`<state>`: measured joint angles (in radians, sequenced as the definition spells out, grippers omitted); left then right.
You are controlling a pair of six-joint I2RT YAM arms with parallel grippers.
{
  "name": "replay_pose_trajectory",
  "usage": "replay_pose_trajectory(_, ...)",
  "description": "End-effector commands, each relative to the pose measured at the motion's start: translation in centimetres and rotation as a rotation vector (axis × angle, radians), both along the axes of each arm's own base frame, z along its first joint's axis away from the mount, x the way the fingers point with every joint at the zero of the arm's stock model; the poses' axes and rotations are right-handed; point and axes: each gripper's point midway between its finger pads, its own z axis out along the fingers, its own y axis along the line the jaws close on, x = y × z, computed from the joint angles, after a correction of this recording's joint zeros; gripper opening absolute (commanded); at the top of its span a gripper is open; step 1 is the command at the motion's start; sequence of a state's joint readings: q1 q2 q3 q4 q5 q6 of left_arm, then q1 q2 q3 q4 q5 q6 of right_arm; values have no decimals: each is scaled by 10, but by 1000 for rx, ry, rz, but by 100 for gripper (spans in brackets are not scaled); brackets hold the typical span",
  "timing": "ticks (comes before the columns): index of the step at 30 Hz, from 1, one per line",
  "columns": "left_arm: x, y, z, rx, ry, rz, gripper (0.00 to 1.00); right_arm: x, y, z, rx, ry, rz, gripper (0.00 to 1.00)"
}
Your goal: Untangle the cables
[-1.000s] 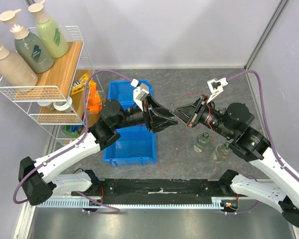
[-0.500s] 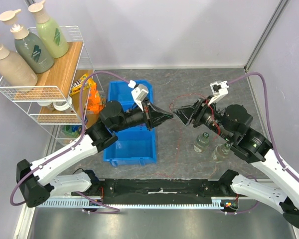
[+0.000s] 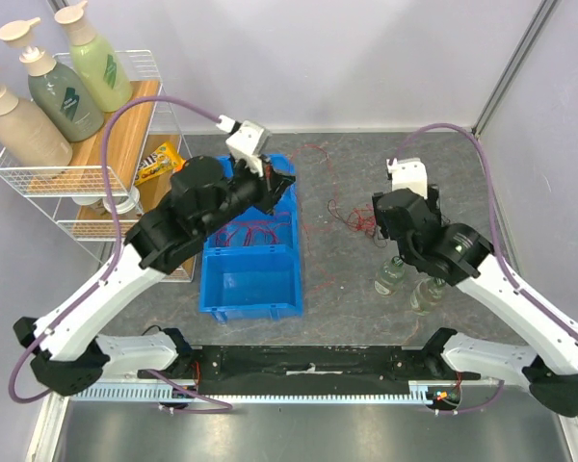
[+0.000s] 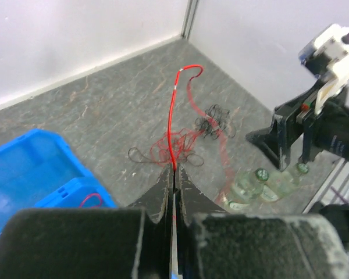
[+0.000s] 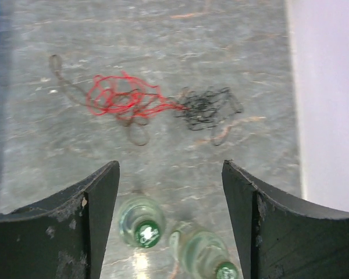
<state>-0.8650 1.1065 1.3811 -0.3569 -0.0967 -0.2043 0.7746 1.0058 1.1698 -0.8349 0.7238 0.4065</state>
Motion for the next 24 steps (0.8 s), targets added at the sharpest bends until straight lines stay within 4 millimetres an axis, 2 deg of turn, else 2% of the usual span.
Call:
replay_pose_trajectory(1,6,3,-53,305,123,-14,2,-1,-49,43,-194,-72,-200,80)
replay_pose_trajectory(3,2,-2,-57,332,143,-61,2,0,-55,58,-206,-106,-227,83)
replay_pose_trajectory(6,-8,-11,-63,362,180,-149,2,1,-33,74,-88,-131,-91,85)
replay_pose_trajectory(7,-9,-13,-67,378,197,-165,2,-1,-6,78,-1,-136,74,84)
replay_pose_trajectory(8,-11,-16,-71,386,210,-192,2,-2,10,90,49,-188,180,84)
replay_pose_trajectory(9,-17,-22,-74,385,223,-245,2,-16,46,93,135,-211,420,84)
replay_pose_trajectory(10,-19,-24,-75,382,230,-267,2,-31,73,103,193,-274,615,85)
replay_pose_trajectory(12,-32,-34,-77,357,259,-368,2,-61,101,109,257,-372,871,90)
replay_pose_trajectory(13,-37,-37,-76,346,262,-406,1,-67,110,114,284,-398,927,91)
replay_pose_trajectory(15,-47,-42,-77,340,275,-481,2,-76,129,108,315,-363,1038,91)
replay_pose_trajectory(17,-52,-44,-80,352,287,-522,2,-74,146,96,320,-302,1092,89)
replay_pose_trajectory(19,-54,-45,-87,369,312,-539,2,-69,156,84,302,-261,1122,89)
replay_pose_trajectory(24,-66,-51,-91,362,360,-615,2,-61,168,81,290,-317,1158,89)
